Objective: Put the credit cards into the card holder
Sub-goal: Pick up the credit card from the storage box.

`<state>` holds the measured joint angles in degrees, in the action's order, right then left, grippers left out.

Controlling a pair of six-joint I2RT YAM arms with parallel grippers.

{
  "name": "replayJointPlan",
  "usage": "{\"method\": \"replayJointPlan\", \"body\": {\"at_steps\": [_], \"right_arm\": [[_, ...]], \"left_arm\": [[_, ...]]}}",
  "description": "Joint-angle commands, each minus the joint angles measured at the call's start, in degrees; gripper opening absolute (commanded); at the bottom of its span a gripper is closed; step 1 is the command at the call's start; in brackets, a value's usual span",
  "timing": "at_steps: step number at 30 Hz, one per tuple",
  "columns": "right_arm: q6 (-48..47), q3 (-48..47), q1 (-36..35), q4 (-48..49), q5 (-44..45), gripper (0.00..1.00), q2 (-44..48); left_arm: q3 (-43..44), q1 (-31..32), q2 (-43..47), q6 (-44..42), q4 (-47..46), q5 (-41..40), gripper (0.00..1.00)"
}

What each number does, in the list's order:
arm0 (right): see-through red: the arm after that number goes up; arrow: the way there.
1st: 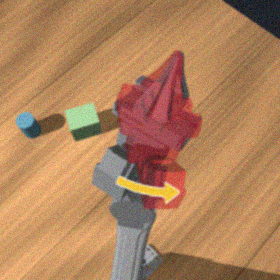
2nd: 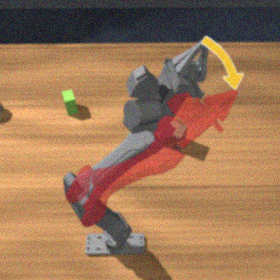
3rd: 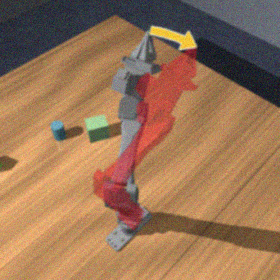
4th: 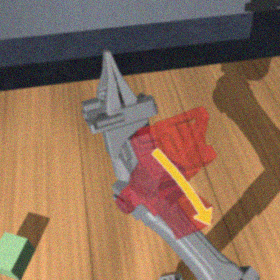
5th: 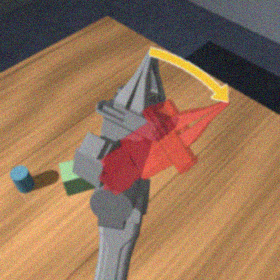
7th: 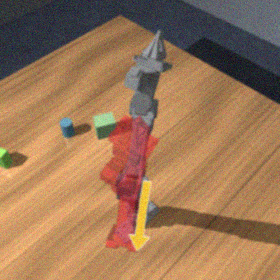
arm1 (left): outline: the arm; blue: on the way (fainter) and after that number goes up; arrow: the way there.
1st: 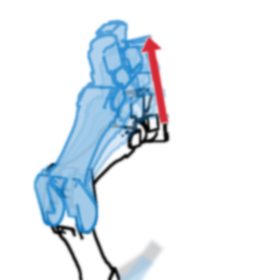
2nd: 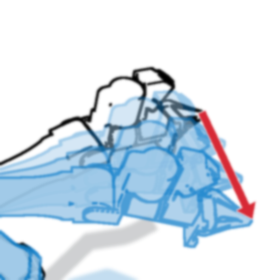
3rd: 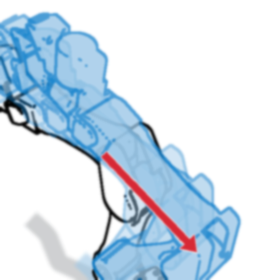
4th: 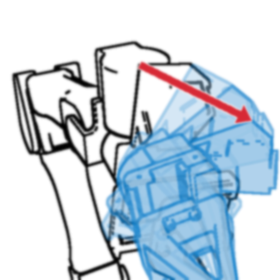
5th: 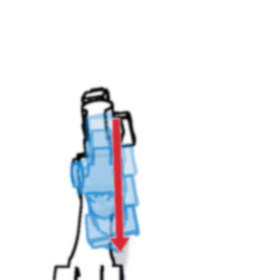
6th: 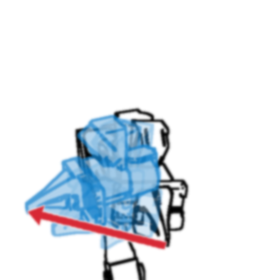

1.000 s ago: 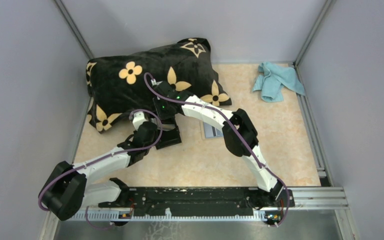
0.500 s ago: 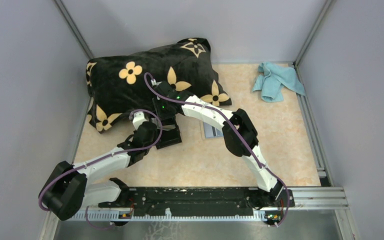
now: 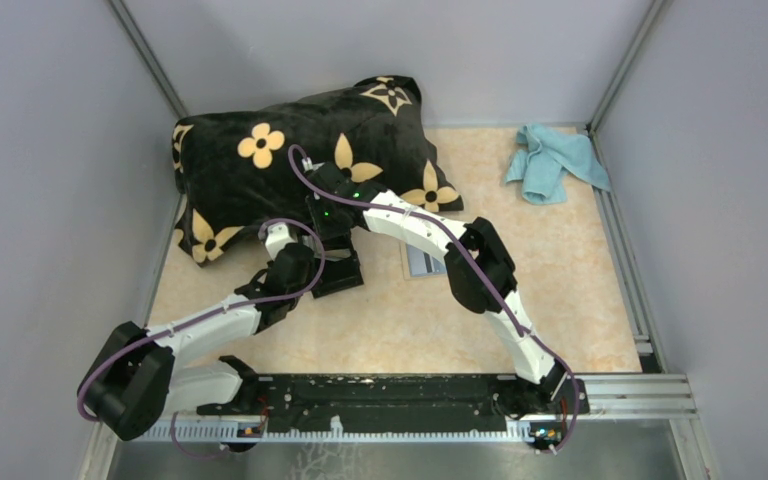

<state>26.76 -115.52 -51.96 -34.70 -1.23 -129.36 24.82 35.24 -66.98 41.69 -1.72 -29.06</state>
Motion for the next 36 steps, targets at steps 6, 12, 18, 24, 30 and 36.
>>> {"method": "replayJointPlan", "body": {"at_steps": [6, 12, 18, 24, 30, 36], "right_arm": [[-0.4, -0.9, -1.3, 1.6, 0.8, 0.20, 5.0], [-0.6, -0.8, -1.4, 1.4, 1.1, 0.19, 5.6], [-0.7, -0.8, -1.5, 1.0, 1.4, 0.18, 6.1], [-1.2, 0.5, -1.4, 0.9, 2.9, 0.16, 7.2], [-2.0, 3.0, -1.4, 0.9, 5.2, 0.11, 9.0], [-2.9, 5.4, -1.4, 1.0, 7.1, 0.05, 10.9]], "left_arm": [[1.4, -0.1, -0.5, 0.3, -1.4, 1.7, 0.29], [2.4, 0.0, -0.3, 0.1, -0.7, 1.5, 0.30], [3.2, 0.0, -0.5, 0.1, -0.3, 1.6, 0.30], [4.2, 0.1, -0.2, 0.1, 0.5, 1.7, 0.34], [5.9, 0.5, 0.4, -0.7, 1.2, 1.3, 0.42], [8.3, 1.7, 0.6, -1.7, 2.8, -0.1, 0.46]]}}
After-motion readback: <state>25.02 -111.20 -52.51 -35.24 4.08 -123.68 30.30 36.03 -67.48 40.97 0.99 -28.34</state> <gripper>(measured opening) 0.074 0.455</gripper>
